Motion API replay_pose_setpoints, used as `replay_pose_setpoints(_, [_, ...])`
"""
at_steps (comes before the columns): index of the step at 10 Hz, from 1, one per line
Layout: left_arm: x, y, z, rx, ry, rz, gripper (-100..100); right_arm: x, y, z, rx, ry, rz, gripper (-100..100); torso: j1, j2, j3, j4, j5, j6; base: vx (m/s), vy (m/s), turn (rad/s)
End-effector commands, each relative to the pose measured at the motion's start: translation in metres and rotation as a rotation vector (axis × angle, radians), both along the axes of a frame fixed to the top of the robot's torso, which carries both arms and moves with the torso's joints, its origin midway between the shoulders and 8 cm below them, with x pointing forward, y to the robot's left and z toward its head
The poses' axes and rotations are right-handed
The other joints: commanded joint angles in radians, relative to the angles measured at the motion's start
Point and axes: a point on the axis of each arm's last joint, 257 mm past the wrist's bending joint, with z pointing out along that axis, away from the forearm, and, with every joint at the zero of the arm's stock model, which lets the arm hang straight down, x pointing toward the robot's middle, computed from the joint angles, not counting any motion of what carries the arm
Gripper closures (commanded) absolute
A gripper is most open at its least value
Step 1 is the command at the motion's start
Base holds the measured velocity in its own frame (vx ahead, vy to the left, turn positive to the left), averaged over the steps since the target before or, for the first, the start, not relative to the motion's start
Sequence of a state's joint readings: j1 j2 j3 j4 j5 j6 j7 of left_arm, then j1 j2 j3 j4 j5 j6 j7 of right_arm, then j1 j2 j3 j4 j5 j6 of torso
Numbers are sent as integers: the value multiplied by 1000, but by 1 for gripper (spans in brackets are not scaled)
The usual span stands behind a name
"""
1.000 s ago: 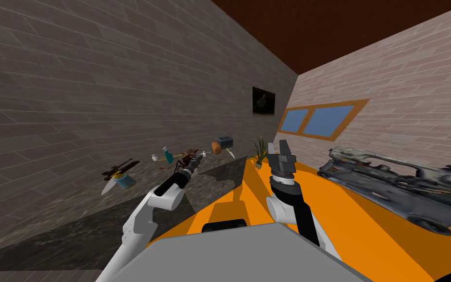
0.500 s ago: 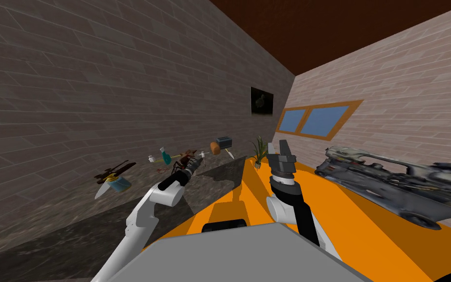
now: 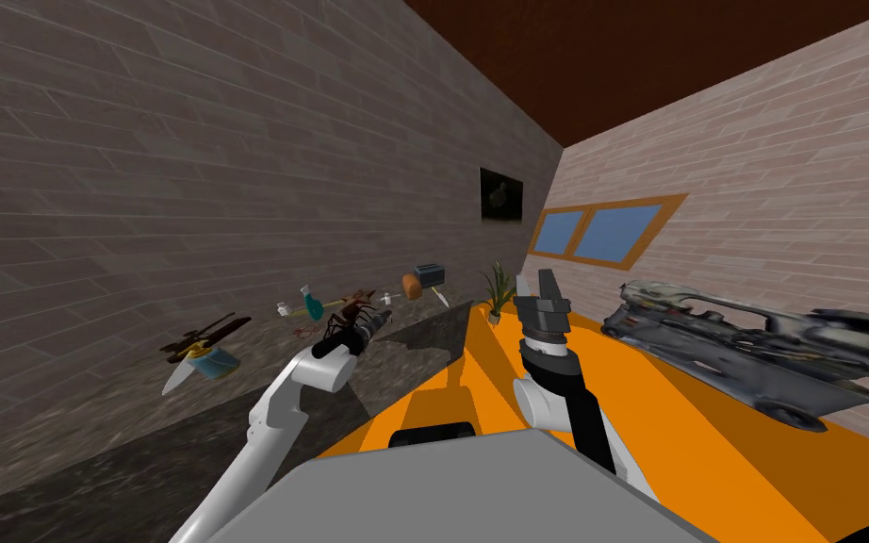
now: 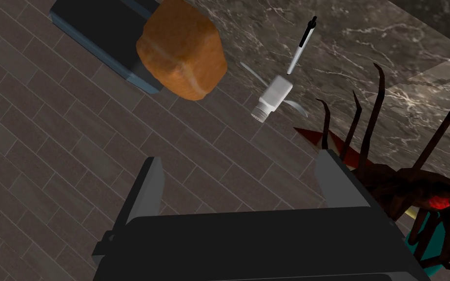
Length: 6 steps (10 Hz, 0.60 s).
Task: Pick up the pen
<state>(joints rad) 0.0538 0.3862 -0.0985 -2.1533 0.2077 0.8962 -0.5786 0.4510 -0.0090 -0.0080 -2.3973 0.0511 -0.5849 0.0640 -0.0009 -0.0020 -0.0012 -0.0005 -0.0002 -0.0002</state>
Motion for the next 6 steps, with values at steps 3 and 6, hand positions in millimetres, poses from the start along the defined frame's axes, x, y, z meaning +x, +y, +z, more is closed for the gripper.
replay_pose_setpoints(3, [-8, 8, -24, 35, 97, 3, -100, 0, 0, 0, 0, 0, 0, 0, 0, -1, 0, 0, 0, 0, 34, -14, -40])
replay_pose_setpoints(6, [-13, 14, -39, 61, 166, 4, -100, 0, 0, 0, 0, 0, 0, 0, 0, 0, 0, 0, 0, 0, 31, -12, -40])
